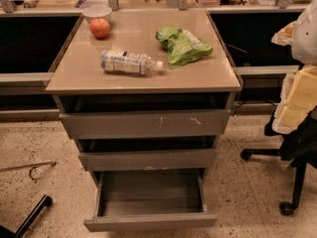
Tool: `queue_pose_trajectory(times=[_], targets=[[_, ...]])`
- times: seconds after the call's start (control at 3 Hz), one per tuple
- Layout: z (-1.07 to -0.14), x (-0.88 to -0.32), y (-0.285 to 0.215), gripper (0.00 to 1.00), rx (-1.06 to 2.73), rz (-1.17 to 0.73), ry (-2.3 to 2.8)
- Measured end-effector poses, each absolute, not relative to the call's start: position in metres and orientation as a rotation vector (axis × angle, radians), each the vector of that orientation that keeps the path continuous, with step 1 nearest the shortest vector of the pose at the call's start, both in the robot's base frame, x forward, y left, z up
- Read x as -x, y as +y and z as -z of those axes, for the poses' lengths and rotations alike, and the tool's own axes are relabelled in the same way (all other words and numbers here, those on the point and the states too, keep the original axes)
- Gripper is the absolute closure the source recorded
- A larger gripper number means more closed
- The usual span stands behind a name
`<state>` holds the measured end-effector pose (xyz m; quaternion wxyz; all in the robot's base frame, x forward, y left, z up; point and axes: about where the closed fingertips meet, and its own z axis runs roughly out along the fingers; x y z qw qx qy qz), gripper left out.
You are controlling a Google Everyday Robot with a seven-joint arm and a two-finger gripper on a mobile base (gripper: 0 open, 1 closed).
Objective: Close bottom drawer
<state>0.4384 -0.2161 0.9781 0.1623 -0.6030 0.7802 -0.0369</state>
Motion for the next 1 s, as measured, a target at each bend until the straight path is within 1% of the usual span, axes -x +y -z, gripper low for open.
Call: queue_pose_trajectory(times=[0.67, 1.0], targets=[[-0.97, -0.437, -0.213, 0.0, 1.712, 0.076, 2.223], [-0.925, -0.431, -0.198, 0.0, 1.681, -0.047, 2.223]])
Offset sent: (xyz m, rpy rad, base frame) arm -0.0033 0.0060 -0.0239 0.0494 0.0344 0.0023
